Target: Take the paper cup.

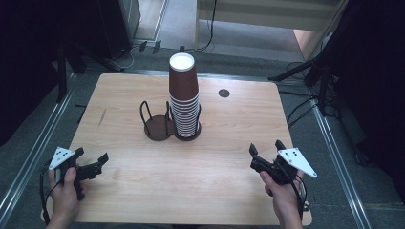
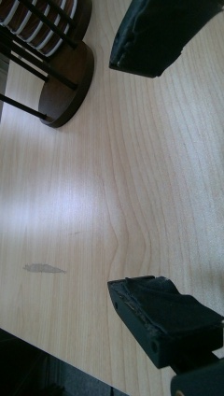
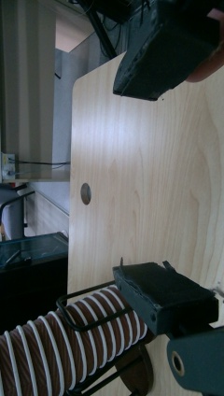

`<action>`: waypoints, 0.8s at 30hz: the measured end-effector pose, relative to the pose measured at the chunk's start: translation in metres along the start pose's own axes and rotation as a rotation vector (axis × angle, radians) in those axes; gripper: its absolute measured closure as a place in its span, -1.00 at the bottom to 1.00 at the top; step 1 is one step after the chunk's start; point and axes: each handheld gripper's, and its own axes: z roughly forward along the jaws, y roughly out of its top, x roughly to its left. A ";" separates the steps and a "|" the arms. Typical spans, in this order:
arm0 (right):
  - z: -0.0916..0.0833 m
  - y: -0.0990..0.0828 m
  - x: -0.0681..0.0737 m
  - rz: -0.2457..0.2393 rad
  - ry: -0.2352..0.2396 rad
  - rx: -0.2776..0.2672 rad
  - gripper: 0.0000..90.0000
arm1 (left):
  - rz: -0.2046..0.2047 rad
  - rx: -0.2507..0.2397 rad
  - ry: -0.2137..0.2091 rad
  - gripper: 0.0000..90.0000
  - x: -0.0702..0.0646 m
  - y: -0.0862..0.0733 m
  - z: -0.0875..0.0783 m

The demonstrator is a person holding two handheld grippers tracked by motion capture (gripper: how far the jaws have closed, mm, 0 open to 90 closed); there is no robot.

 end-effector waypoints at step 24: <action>0.028 0.026 0.042 -0.025 0.073 0.000 -0.87 | -0.015 0.021 -0.004 -1.00 0.002 0.001 0.002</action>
